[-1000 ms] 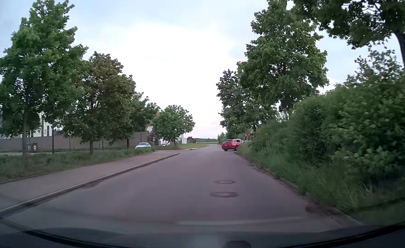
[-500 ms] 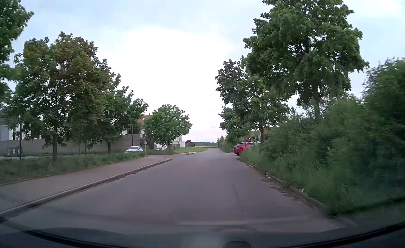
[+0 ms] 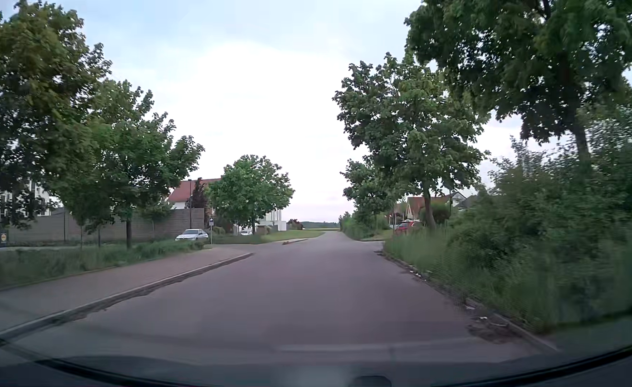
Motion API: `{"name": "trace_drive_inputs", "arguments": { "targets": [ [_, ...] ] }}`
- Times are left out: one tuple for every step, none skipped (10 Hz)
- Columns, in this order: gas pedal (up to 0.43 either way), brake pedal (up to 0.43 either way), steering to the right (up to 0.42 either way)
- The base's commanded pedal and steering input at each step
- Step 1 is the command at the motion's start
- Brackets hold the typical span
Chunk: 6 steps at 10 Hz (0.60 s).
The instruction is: Follow the waypoints while adhering to traffic rules and regulations
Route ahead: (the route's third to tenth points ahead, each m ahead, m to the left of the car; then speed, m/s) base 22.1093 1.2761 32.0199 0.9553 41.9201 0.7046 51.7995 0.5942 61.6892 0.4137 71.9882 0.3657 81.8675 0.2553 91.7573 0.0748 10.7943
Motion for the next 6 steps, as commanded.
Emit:
{"name": "trace_drive_inputs", "arguments": {
  "targets": [
    [0.248, 0.000, 0.000],
    [0.248, 0.000, 0.000],
    [0.248, 0.000, 0.000],
    [0.260, 0.000, 0.000],
    [0.280, 0.000, 0.000],
    [0.287, 0.000, 0.000]
  ]
}}
